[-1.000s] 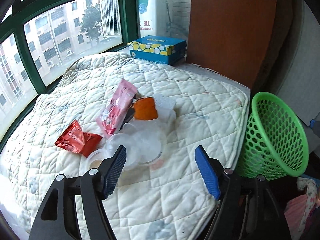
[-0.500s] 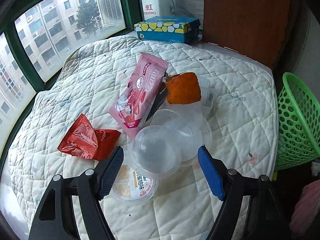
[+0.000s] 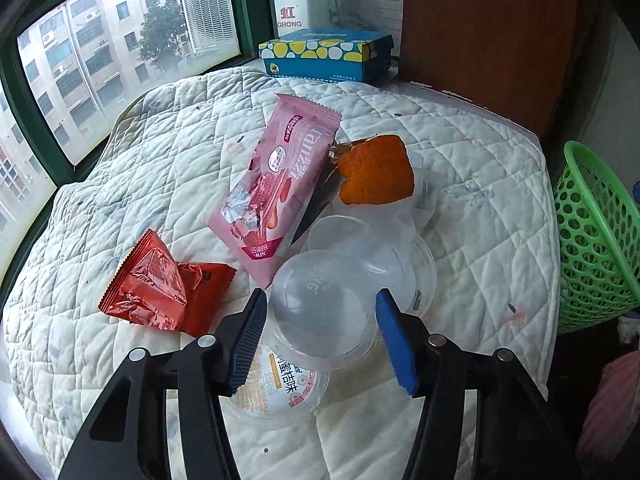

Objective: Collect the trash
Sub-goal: 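Move the left tool back to the bed and grasp the clear round bowl, then grasp the orange sponge piece with the right tool while the left tool holds the clear bowl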

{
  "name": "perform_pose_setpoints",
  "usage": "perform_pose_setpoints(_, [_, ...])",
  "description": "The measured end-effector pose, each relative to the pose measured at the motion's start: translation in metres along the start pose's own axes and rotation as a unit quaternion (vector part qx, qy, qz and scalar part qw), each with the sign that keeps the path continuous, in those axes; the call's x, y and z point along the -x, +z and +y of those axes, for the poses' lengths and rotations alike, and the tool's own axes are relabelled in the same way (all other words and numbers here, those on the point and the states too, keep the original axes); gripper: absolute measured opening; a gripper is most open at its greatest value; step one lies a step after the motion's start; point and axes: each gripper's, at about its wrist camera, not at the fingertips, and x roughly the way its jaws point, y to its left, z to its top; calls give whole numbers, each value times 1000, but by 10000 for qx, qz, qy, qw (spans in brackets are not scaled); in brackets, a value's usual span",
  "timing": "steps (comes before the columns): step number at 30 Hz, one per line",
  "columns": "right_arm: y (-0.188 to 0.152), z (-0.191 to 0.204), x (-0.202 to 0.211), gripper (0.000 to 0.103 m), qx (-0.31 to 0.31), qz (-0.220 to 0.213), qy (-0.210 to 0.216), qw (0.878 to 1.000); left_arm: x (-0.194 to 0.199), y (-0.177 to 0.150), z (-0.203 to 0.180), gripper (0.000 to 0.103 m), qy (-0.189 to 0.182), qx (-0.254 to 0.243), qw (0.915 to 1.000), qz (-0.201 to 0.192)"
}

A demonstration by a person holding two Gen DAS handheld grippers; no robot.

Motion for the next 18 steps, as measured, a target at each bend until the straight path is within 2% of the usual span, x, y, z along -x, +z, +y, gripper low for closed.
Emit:
perform_pose_setpoints(8, [17,29,-34,96,290,150,233,9992,27,-1,11,54,-23,168,9995,-283])
perform_pose_setpoints(18, [37,67,-94,78,586,456,491,9960,74,-5,34,54,58,570,9958,-715])
